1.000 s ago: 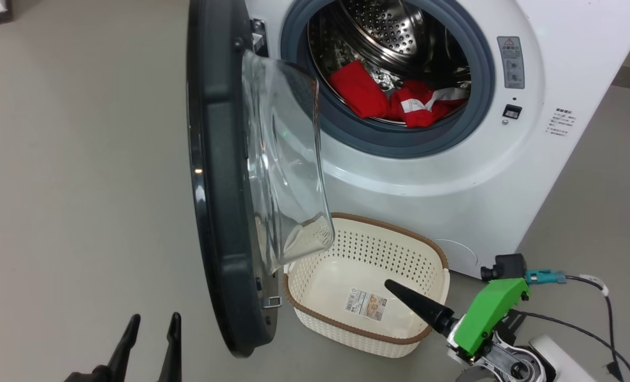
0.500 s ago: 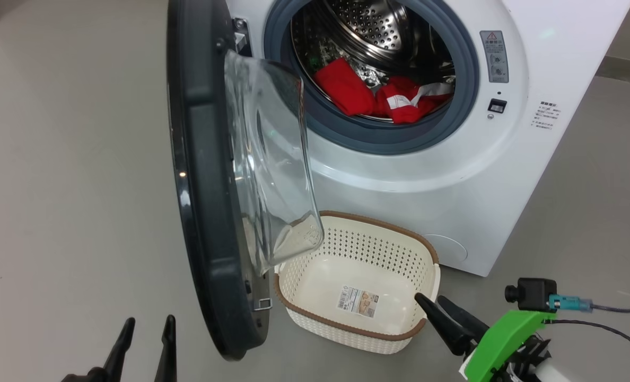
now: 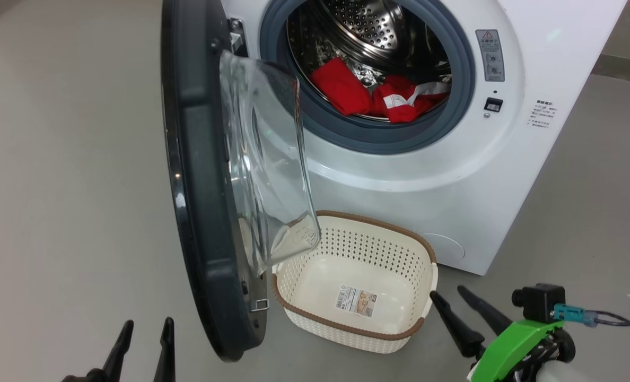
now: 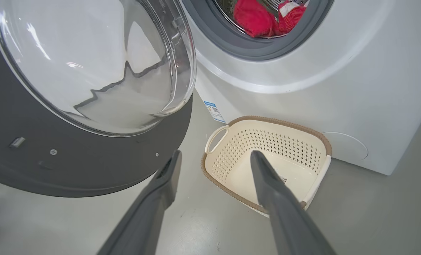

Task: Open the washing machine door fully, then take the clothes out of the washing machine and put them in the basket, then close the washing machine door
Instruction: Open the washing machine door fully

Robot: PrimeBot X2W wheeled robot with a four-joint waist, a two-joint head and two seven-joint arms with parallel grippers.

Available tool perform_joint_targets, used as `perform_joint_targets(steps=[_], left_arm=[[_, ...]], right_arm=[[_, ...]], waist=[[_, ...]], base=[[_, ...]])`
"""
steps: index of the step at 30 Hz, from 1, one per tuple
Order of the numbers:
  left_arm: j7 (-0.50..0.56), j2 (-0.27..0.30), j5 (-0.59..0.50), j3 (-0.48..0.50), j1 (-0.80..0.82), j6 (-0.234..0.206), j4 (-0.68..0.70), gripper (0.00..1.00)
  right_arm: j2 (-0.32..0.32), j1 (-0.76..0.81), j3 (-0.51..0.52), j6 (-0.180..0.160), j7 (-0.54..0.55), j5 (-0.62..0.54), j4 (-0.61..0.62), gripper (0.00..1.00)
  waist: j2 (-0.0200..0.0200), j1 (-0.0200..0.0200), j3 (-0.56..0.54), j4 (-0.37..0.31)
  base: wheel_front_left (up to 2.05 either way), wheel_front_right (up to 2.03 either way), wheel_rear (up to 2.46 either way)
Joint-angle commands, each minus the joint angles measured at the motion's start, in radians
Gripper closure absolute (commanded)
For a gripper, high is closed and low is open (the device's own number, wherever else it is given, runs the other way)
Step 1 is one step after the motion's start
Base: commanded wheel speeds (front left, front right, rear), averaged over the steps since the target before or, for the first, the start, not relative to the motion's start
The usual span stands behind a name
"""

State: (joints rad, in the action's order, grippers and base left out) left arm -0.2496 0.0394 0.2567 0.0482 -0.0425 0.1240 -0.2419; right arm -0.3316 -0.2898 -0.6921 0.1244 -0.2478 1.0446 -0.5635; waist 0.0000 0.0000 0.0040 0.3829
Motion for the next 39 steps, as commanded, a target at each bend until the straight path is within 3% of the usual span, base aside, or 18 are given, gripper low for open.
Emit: perform_joint_targets(steps=[1,9,21,28,39], left_arm=[[-0.012,0.011,0.005,0.036,0.019,0.006,0.018,0.00],[-0.012,0.011,0.009,0.035,0.026,0.006,0.014,0.00],[-0.012,0.011,0.008,0.033,0.029,0.006,0.017,0.00],[-0.012,0.011,0.007,0.031,0.031,0.006,0.018,0.00],[-0.012,0.011,0.010,0.025,0.030,0.006,0.010,0.00]], right_arm=[[0.005,-0.018,0.025,0.006,-0.013,-0.048,0.021,0.00],[0.059,0.048,0.189,0.006,-0.014,-0.298,0.099,0.00],[0.126,0.131,0.353,0.006,-0.014,-0.595,0.235,0.00],[0.163,0.165,0.433,0.006,-0.014,-0.662,0.253,0.00],[0.193,0.192,0.477,0.006,-0.014,-0.703,0.213,0.00]], waist=[[0.0000,0.0000,0.002,0.000],[0.0000,0.0000,0.010,0.004],[0.0000,0.0000,0.014,0.006],[0.0000,0.0000,0.016,0.008],[0.0000,0.0000,0.014,0.011]], base=[[0.00,0.00,0.00],[0.00,0.00,0.00],[0.00,0.00,0.00],[0.00,0.00,0.00],[0.00,0.00,0.00]])
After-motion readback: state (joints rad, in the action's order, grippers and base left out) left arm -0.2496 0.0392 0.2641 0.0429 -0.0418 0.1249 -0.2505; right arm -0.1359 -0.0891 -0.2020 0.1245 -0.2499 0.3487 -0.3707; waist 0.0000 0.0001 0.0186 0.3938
